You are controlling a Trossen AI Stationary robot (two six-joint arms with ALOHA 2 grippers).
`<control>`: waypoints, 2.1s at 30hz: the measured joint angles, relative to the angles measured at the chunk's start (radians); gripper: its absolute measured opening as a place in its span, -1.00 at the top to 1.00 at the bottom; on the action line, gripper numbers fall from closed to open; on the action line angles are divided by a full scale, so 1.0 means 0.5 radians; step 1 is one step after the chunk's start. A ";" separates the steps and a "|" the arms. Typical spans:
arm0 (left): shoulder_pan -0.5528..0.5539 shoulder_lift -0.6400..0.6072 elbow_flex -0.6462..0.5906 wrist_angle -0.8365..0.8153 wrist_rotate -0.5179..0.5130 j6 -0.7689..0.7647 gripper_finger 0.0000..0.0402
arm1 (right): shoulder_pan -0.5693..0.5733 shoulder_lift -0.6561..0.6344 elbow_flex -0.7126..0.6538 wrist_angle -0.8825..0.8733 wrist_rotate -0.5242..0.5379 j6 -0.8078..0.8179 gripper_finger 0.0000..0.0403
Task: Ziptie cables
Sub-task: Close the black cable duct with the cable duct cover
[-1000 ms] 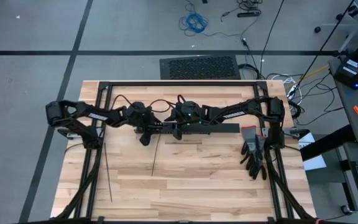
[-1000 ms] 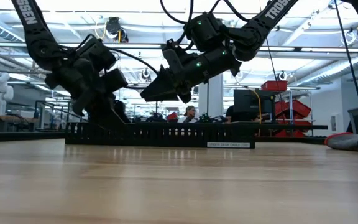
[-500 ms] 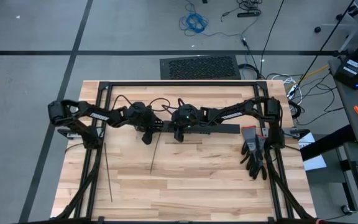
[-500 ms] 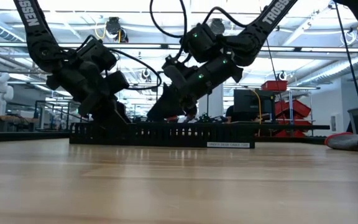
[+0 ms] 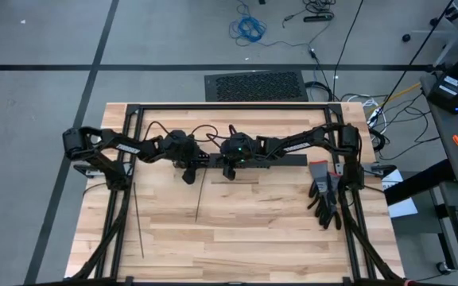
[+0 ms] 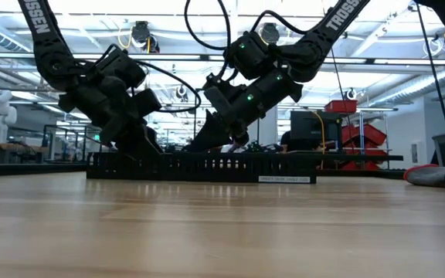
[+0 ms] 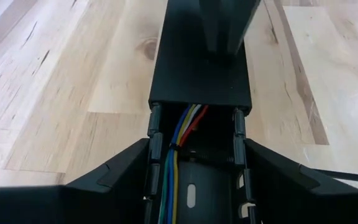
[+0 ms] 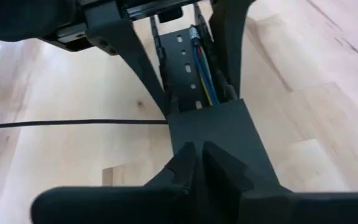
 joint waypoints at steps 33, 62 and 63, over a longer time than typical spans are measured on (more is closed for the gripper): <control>-0.003 0.001 -0.002 0.015 -0.035 -0.051 -0.01 | -0.070 0.194 0.023 0.233 -0.054 0.028 1.00; 0.091 -0.376 0.083 -0.666 -0.044 0.016 -0.59 | -0.073 0.276 0.128 0.161 -0.122 -0.011 1.00; 0.094 -0.385 0.083 -0.685 -0.043 0.016 -0.59 | -0.073 0.276 0.127 0.161 -0.121 -0.013 1.00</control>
